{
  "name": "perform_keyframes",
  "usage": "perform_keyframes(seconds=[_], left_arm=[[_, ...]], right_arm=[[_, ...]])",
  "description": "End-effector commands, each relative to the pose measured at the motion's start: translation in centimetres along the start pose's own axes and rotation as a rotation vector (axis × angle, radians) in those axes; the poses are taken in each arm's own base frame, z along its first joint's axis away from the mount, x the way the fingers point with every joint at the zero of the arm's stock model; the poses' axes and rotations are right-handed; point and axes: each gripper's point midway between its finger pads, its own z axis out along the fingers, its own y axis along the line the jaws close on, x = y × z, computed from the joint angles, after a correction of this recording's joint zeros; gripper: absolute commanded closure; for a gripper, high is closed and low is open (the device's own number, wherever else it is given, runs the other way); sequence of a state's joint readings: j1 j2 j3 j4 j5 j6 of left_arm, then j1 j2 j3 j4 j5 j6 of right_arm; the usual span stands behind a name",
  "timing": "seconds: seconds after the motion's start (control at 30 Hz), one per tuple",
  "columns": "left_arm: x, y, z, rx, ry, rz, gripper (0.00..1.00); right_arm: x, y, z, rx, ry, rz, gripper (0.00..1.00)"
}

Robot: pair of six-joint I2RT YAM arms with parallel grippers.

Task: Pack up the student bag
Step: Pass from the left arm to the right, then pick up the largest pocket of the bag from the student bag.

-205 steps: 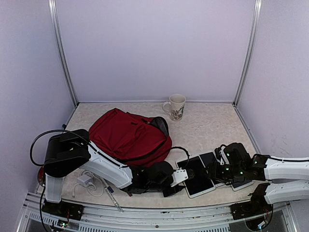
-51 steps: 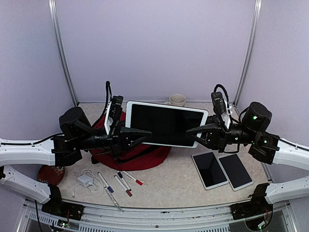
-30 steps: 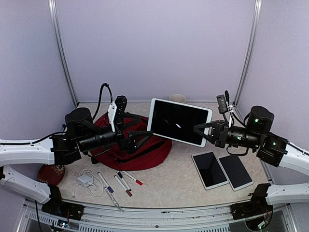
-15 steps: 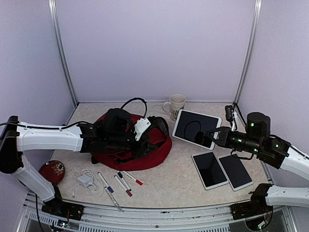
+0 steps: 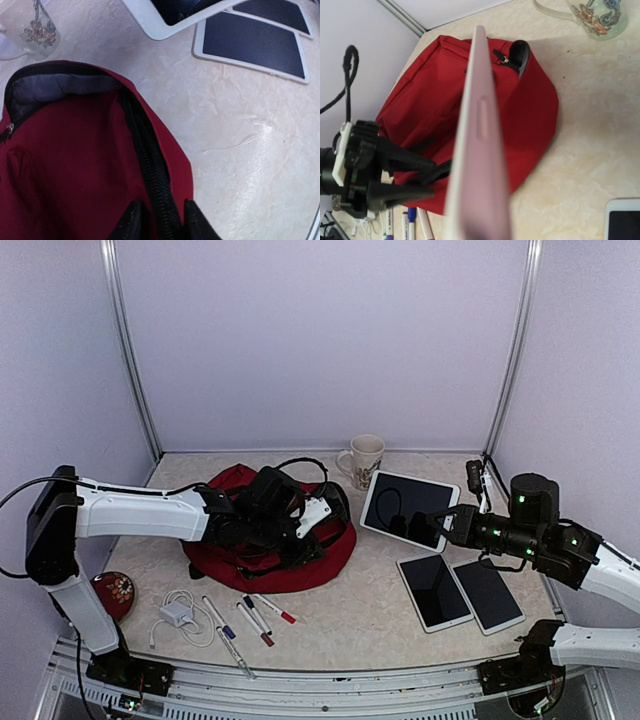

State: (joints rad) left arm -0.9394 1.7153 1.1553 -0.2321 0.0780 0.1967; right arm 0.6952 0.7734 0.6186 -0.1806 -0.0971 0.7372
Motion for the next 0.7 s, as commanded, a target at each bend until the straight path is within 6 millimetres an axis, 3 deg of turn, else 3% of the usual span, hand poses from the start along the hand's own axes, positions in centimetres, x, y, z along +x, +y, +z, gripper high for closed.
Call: perform_keyframes(seconds=[0.0, 0.1, 0.33, 0.47, 0.57, 0.67], left_arm=[[-1.5, 1.6, -0.7, -0.071, -0.026, 0.023, 0.84], [-1.9, 1.9, -1.1, -0.08, -0.052, 0.008, 1.0], [-5.1, 2.3, -4.3, -0.063, -0.207, -0.051, 1.0], [-7.3, 5.5, -8.2, -0.253, -0.344, -0.129, 1.0], [-8.5, 8.1, -12.4, -0.438, -0.456, -0.188, 1.0], [-9.8, 7.9, -15.3, -0.558, -0.53, -0.152, 1.0]], right_arm=[[-3.7, 2.7, -1.2, -0.088, -0.133, -0.038, 1.0], [-3.6, 2.7, -1.0, -0.091, -0.129, -0.043, 1.0], [-3.7, 2.8, -0.8, -0.091, -0.119, -0.049, 1.0], [-3.8, 2.7, -0.5, -0.073, -0.1, -0.027, 1.0], [-4.0, 3.7, 0.2, -0.111, -0.076, 0.014, 1.0], [-3.5, 5.0, 2.1, -0.189, -0.02, 0.082, 1.0]])
